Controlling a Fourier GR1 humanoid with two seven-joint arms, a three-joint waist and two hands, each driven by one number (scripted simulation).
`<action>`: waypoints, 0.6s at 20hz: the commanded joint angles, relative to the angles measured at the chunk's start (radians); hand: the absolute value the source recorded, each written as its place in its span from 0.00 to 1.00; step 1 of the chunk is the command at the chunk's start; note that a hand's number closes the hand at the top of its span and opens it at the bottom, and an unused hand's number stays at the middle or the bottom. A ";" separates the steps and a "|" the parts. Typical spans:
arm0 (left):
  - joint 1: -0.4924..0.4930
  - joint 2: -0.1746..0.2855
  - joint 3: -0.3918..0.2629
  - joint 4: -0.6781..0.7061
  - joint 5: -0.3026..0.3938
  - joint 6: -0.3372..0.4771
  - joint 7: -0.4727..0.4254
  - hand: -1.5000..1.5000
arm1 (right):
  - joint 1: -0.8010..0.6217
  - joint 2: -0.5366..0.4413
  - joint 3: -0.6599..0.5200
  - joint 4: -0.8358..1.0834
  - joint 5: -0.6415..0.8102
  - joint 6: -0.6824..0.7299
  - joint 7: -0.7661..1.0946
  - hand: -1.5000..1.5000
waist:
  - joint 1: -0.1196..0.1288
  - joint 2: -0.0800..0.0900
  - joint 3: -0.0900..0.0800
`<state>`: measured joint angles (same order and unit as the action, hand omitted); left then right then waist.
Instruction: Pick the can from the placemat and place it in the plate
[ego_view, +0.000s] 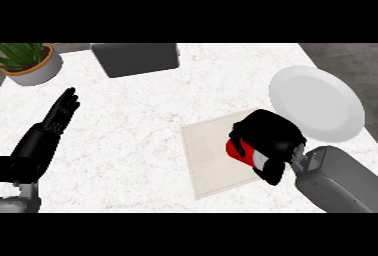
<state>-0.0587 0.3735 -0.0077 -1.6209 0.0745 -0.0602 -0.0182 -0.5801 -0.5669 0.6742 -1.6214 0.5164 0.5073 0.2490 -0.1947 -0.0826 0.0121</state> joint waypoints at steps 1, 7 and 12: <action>0.025 0.013 0.031 -0.008 0.005 0.011 -0.008 0.50 | 0.124 -0.128 -0.053 -0.190 0.056 -0.168 -0.088 1.00 | -0.028 0.012 0.001; 0.051 0.011 0.034 -0.043 0.008 0.009 -0.020 0.50 | 0.375 -0.285 -0.200 -0.399 0.032 -0.346 -0.180 1.00 | -0.032 0.032 -0.002; 0.077 0.025 0.045 -0.091 0.028 -0.010 -0.021 0.50 | 0.602 -0.384 -0.364 -0.487 0.029 -0.500 -0.241 1.00 | -0.016 0.036 -0.003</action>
<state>0.0042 0.3907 0.0311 -1.6802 0.0908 -0.0607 -0.0422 -0.1347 -0.8782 0.4103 -2.0319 0.5474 0.1135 0.0578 -0.2152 -0.0517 0.0094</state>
